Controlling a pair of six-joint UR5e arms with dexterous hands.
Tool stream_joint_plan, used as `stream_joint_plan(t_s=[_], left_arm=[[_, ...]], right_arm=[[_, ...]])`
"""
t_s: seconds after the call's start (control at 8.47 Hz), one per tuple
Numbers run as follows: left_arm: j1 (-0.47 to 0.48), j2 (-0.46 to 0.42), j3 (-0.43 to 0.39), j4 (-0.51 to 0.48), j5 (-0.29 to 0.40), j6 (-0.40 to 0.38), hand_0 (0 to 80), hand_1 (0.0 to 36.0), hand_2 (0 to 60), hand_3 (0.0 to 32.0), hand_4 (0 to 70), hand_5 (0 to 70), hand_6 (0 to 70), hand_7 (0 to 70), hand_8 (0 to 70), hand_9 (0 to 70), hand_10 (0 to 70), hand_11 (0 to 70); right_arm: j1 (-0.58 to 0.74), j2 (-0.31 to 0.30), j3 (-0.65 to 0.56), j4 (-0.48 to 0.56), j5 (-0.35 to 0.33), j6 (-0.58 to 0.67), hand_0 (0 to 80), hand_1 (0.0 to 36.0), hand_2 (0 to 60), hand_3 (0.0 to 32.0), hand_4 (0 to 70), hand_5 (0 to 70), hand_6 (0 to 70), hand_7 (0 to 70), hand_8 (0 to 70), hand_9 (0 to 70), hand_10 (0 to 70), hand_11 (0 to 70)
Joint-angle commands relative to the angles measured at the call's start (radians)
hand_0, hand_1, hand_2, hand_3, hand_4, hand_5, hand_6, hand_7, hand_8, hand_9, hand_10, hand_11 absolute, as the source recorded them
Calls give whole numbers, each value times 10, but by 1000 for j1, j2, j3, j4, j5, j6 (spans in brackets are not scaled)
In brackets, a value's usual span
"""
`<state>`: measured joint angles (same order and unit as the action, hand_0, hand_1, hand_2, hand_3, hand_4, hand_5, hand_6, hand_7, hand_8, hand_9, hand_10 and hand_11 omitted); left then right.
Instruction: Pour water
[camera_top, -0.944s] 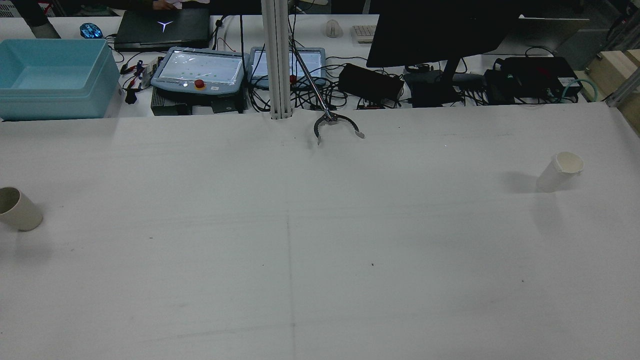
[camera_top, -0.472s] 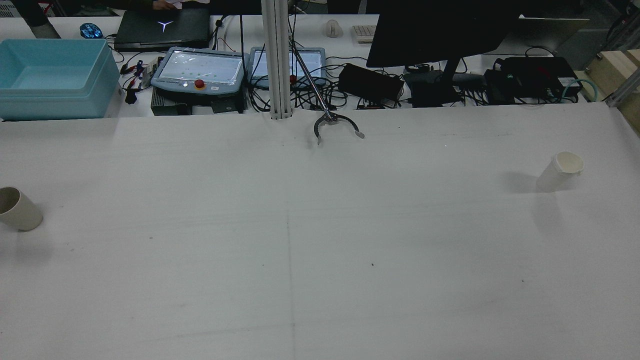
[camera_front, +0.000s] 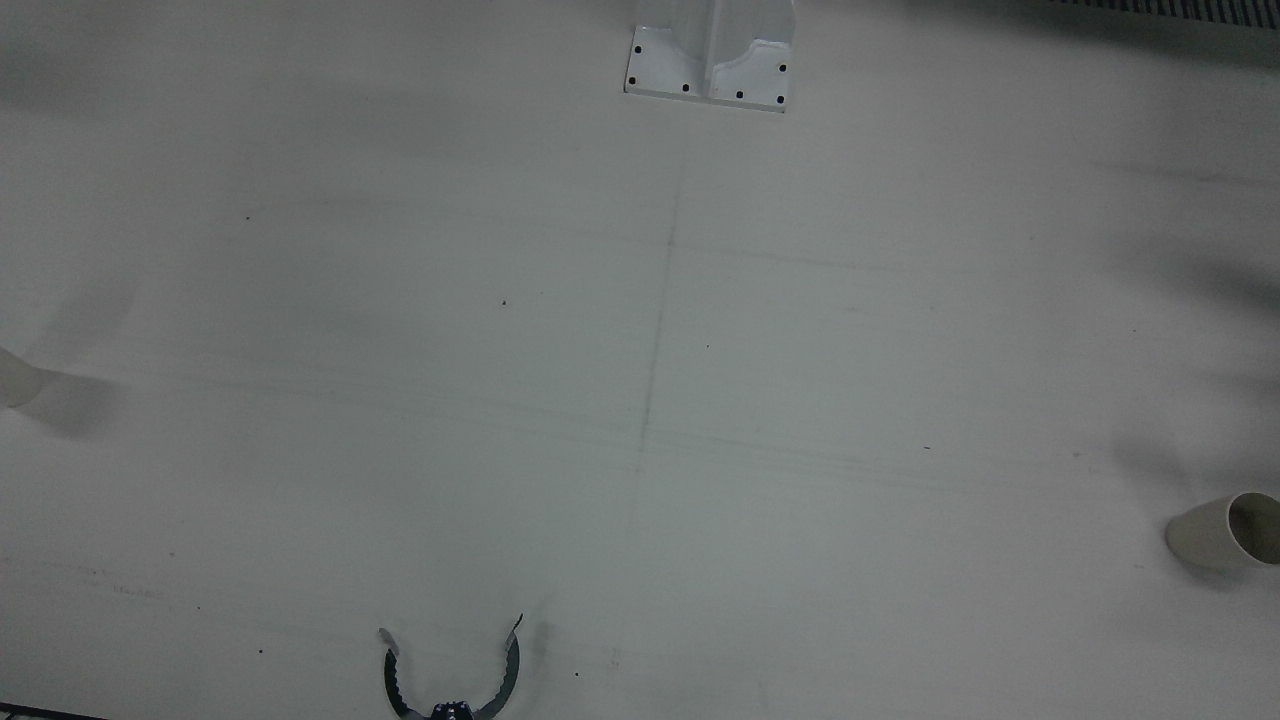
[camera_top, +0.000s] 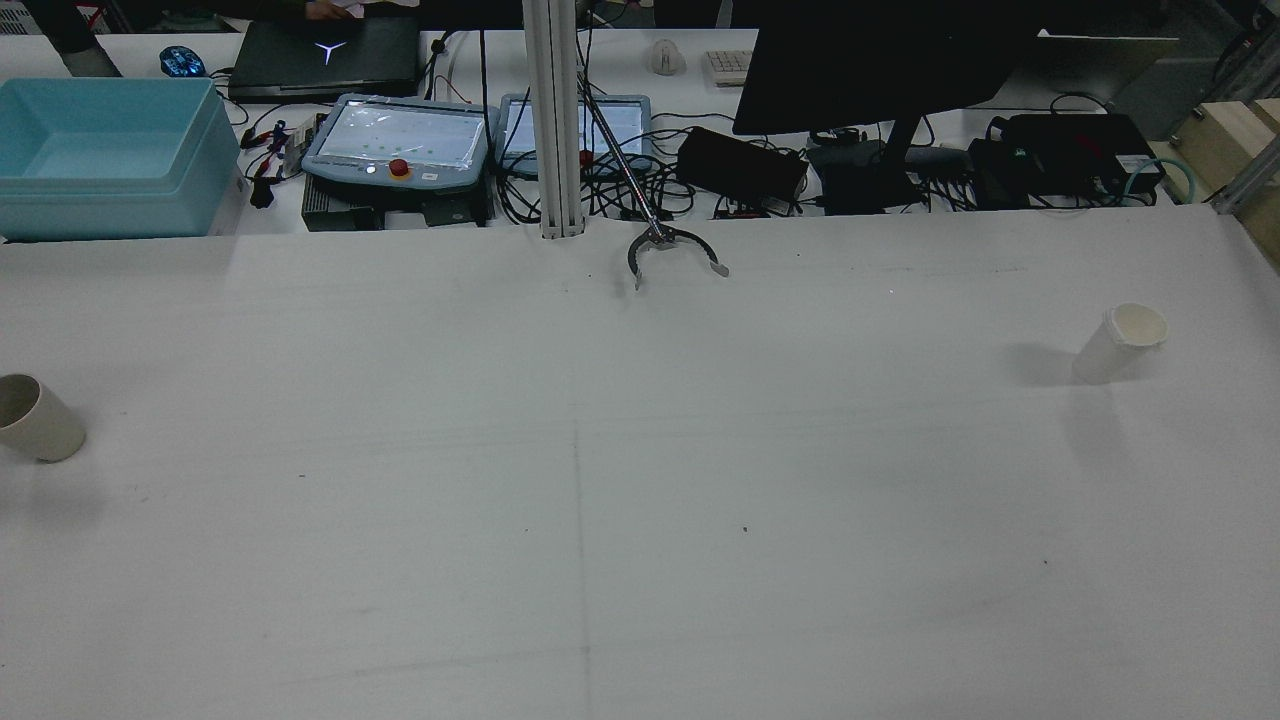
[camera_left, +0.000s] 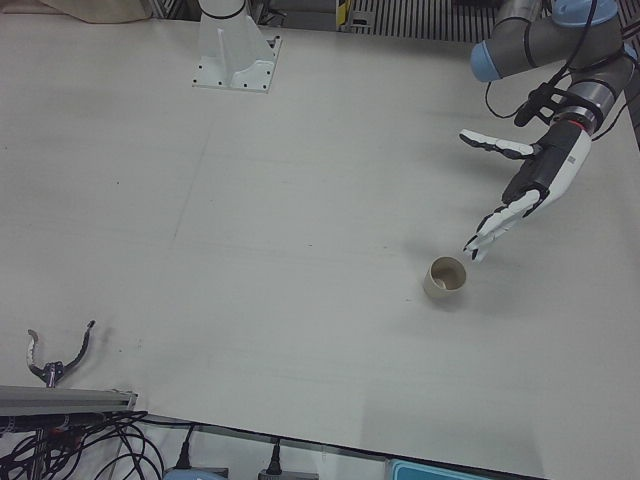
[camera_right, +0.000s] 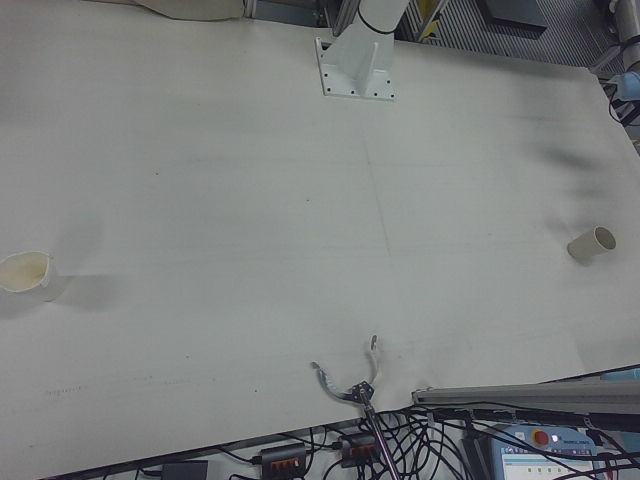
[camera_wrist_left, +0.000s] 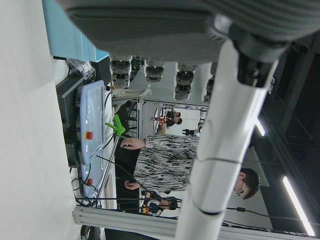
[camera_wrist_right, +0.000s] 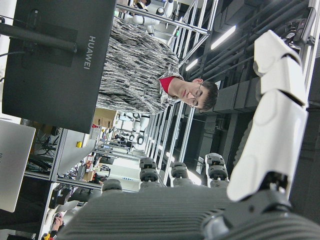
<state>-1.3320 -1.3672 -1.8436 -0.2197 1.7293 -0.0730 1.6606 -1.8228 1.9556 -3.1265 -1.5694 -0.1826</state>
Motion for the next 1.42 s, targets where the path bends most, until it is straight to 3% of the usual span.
stream_joint_plan(t_s=[0.0,0.12,0.24,0.35,0.47,0.59,0.71,0.94,1.18,1.3], left_arm=[[-21,-3,-44,33,4,190,800,307,0,50,281,0,138,97,87,29,67,135],[-24,2,-99,61,1,278,800,325,0,0,316,0,154,115,93,41,71,141],[-22,2,-91,43,-2,272,800,307,0,0,333,0,161,124,99,46,66,132],[-21,-4,-79,16,-1,278,800,226,0,0,342,0,160,126,107,44,54,105],[-16,-4,-22,-27,-2,297,800,210,0,2,299,0,141,102,94,22,39,84],[-16,-4,28,-70,-4,323,800,219,0,20,267,0,122,63,65,0,52,104],[-15,-4,81,-113,-8,332,800,233,0,18,256,0,118,53,58,0,60,119],[-15,-4,157,-171,-11,375,800,225,0,0,272,0,130,63,76,17,74,137],[-9,-6,246,-225,-13,381,800,210,0,0,284,0,130,61,81,25,69,128],[-6,-9,271,-236,-51,386,800,202,0,0,293,0,129,57,84,28,62,117]], right_arm=[[-15,-3,0,-1,-4,-26,501,187,202,0,148,70,168,118,119,134,0,0],[-24,-3,-1,-1,-4,-28,503,185,202,0,170,70,176,131,121,137,0,0],[-34,-6,-4,-4,-4,-28,503,182,198,0,198,68,183,143,118,133,0,0],[-44,-9,-13,-9,-7,-29,502,179,199,0,204,67,186,147,116,131,0,0],[-50,-10,-14,-9,-8,-38,500,178,197,0,214,68,191,154,119,136,0,0],[-50,-12,-14,-9,-8,-50,500,180,200,0,206,68,189,149,118,133,0,0],[-50,-19,-14,-9,-8,-51,507,188,206,0,209,70,191,150,114,126,0,0],[-71,-35,-9,-7,-8,-52,524,211,242,0,210,83,224,222,165,203,0,0],[-81,-41,-10,-7,-8,-54,525,214,247,0,214,84,236,244,154,188,0,0],[-82,-41,-9,-7,-8,-63,526,212,244,0,234,86,255,261,157,189,0,0]])
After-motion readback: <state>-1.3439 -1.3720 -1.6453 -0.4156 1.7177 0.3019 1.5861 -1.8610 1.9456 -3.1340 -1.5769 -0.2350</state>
